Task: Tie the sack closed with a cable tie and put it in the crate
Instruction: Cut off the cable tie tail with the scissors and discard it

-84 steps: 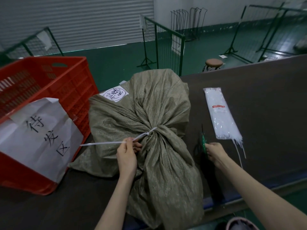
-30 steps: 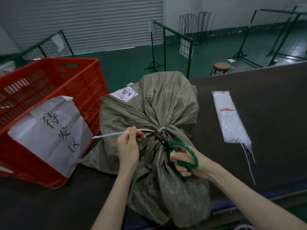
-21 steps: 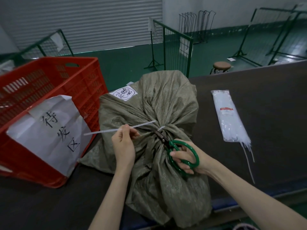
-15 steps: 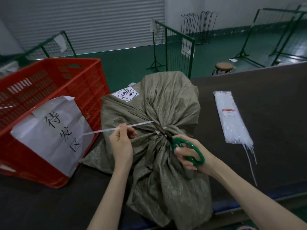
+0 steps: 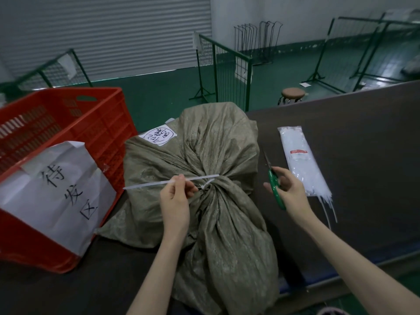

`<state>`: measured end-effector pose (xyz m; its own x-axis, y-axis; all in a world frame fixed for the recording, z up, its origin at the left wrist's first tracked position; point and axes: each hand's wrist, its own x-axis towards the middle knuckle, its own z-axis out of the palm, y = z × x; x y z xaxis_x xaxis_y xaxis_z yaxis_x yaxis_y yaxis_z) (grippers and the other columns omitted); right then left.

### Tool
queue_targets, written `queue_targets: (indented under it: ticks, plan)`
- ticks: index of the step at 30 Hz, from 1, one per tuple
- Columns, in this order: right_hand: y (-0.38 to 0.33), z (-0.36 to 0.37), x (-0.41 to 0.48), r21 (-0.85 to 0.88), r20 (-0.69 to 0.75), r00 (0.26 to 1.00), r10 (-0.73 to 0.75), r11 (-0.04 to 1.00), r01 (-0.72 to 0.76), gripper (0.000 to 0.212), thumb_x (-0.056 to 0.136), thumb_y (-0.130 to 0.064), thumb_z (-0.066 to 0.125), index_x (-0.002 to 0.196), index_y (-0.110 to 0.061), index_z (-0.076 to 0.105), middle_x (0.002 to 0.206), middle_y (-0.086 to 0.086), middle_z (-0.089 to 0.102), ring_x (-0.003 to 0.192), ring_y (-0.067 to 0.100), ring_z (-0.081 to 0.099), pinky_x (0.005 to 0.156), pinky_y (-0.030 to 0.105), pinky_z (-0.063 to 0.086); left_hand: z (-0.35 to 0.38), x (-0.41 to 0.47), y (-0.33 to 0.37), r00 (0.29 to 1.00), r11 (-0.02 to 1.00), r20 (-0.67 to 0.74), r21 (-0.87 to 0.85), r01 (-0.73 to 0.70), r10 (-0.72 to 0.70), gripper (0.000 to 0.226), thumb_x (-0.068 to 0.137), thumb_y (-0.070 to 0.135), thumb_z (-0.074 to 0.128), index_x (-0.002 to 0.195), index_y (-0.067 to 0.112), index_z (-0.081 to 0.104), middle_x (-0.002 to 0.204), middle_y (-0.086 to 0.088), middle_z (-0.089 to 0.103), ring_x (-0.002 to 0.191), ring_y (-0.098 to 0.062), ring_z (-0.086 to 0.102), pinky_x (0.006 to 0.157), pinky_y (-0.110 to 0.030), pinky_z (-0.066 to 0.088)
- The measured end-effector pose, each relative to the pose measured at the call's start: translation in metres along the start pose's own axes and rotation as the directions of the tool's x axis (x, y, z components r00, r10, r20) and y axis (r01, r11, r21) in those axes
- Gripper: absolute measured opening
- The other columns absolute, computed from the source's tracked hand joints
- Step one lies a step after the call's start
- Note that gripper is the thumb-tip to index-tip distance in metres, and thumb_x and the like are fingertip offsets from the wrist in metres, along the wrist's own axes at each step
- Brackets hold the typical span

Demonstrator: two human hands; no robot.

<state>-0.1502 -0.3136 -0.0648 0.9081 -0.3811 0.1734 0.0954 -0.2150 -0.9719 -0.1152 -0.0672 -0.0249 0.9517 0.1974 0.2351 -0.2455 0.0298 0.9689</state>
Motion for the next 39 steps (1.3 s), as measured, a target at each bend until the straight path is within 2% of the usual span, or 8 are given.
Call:
queue_targets:
  ticks: [6, 13, 22, 27, 30, 32, 35, 39]
  plan:
    - [0.051, -0.015, -0.010, -0.358, -0.219, 0.968, 0.124, 0.913, -0.198, 0.048, 0.079, -0.007, 0.069, 0.125, -0.011, 0.055, 0.108, 0.014, 0.067, 0.098, 0.025, 0.061, 0.078, 0.023, 0.039, 0.007, -0.007, -0.004, 0.999, 1.000, 0.050, 0.008, 0.003, -0.004, 0.040, 0.100, 0.012, 0.041, 0.064, 0.003, 0.057, 0.058, -0.004, 0.057, 0.051, -0.004, 0.049, 0.054, -0.015, 0.042]
    - [0.082, -0.016, -0.011, -0.724, -0.079, 0.911, 0.405, 0.604, -0.331, 0.064, 0.080, -0.013, 0.061, 0.139, -0.013, 0.037, 0.123, 0.023, 0.055, 0.114, 0.042, 0.053, 0.093, 0.042, 0.044, 0.010, -0.011, -0.014, 0.995, 0.999, 0.088, 0.007, 0.050, -0.050, 0.041, 0.099, 0.015, 0.043, 0.061, 0.012, 0.058, 0.052, 0.004, 0.060, 0.052, -0.009, 0.049, 0.054, -0.020, 0.041]
    - [0.083, -0.008, -0.013, -0.851, 0.058, 0.884, 0.464, 0.486, -0.199, 0.042, 0.079, -0.005, 0.056, 0.121, -0.007, 0.053, 0.129, 0.023, 0.045, 0.116, 0.042, 0.051, 0.097, 0.041, 0.044, 0.006, -0.016, -0.016, 0.992, 0.997, 0.104, 0.045, 0.067, -0.071, 0.040, 0.099, 0.017, 0.044, 0.062, 0.011, 0.059, 0.054, 0.003, 0.061, 0.052, -0.007, 0.050, 0.055, -0.017, 0.042]
    - [0.070, -0.007, -0.014, -0.869, 0.002, 0.898, 0.441, 0.445, -0.217, 0.026, 0.080, -0.013, 0.054, 0.105, -0.007, 0.059, 0.117, 0.018, 0.057, 0.108, 0.039, 0.056, 0.083, 0.038, 0.046, 0.009, -0.018, -0.013, 0.990, 0.997, 0.119, 0.035, 0.071, -0.074, 0.040, 0.099, 0.015, 0.044, 0.062, 0.008, 0.059, 0.053, 0.002, 0.060, 0.051, -0.005, 0.051, 0.054, -0.016, 0.042]
    - [0.055, -0.006, -0.012, -0.817, -0.080, 0.946, 0.314, 0.523, -0.243, 0.023, 0.081, -0.015, 0.056, 0.101, -0.008, 0.062, 0.107, 0.018, 0.064, 0.101, 0.040, 0.060, 0.078, 0.040, 0.047, 0.012, -0.022, -0.011, 0.985, 0.997, 0.163, 0.057, 0.045, -0.054, 0.040, 0.099, 0.015, 0.043, 0.063, 0.010, 0.059, 0.054, 0.004, 0.061, 0.051, -0.003, 0.050, 0.055, -0.016, 0.042]
    - [0.041, -0.003, -0.009, -0.698, -0.131, 0.980, 0.150, 0.688, -0.199, 0.016, 0.080, -0.011, 0.058, 0.095, -0.008, 0.063, 0.099, 0.017, 0.066, 0.093, 0.038, 0.062, 0.076, 0.040, 0.048, 0.014, -0.024, -0.009, 0.980, 0.997, 0.199, 0.080, 0.016, -0.031, 0.039, 0.099, 0.017, 0.045, 0.063, 0.013, 0.059, 0.056, 0.007, 0.062, 0.051, -0.002, 0.050, 0.056, -0.016, 0.042]
    - [0.008, 0.006, -0.012, -0.372, -0.137, 0.989, -0.061, 0.928, 0.006, 0.011, 0.082, -0.003, 0.059, 0.086, -0.012, 0.064, 0.083, 0.008, 0.066, 0.079, 0.022, 0.062, 0.072, 0.026, 0.047, 0.020, -0.028, -0.005, 0.967, 0.995, 0.254, 0.092, -0.030, 0.005, 0.037, 0.095, 0.025, 0.045, 0.063, 0.015, 0.060, 0.059, 0.007, 0.061, 0.053, -0.005, 0.051, 0.058, -0.022, 0.043]
    - [-0.042, 0.019, -0.025, 0.043, 0.049, 0.995, -0.088, 0.995, 0.086, 0.010, 0.089, -0.006, 0.058, 0.096, -0.005, 0.065, 0.087, 0.008, 0.069, 0.077, 0.005, 0.062, 0.070, 0.016, 0.046, 0.028, -0.033, 0.001, 0.942, 0.989, 0.332, 0.121, -0.090, 0.045, 0.039, 0.092, 0.033, 0.045, 0.061, 0.013, 0.059, 0.061, 0.005, 0.061, 0.055, -0.010, 0.053, 0.062, -0.032, 0.044]
